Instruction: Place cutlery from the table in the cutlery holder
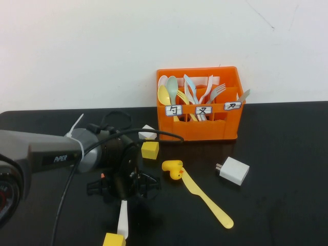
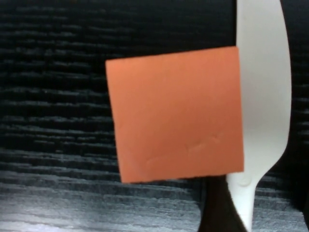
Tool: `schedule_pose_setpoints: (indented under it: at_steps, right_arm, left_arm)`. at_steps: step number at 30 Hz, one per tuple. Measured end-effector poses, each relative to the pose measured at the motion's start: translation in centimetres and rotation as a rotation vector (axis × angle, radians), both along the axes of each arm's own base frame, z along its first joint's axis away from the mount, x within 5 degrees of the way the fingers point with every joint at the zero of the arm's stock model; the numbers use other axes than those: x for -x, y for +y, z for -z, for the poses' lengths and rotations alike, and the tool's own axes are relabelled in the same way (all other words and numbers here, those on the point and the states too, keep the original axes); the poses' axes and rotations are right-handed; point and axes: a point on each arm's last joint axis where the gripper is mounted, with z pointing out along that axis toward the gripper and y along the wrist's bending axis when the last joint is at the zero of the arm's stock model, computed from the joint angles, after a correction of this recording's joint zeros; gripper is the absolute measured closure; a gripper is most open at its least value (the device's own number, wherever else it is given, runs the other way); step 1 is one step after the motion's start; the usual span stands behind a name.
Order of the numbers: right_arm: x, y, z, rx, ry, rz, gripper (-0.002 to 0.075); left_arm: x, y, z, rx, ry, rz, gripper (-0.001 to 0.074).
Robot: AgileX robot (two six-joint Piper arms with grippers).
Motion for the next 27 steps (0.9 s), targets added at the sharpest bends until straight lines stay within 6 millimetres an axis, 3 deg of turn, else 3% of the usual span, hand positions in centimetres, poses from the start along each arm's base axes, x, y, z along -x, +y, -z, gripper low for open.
schedule_pose_setpoints:
  at_steps: [8, 14, 27]
  right_arm:
    - [-0.08, -0.05, -0.06, 0.001, -0.01, 0.006, 0.0728]
    - [-0.08, -0.05, -0.06, 0.001, -0.01, 0.006, 0.0728]
    - [-0.08, -0.05, -0.06, 0.001, -0.01, 0.006, 0.0728]
  left_arm:
    - [-0.36, 0.01, 0.46, -0.028, 0.001, 0.019, 0.0423]
    - [-0.51, 0.02, 0.38, -0.036, -0.01, 0.031, 0.0638]
    - [-0.49, 0.1, -0.41, -0.038, -0.025, 0.035, 0.0663]
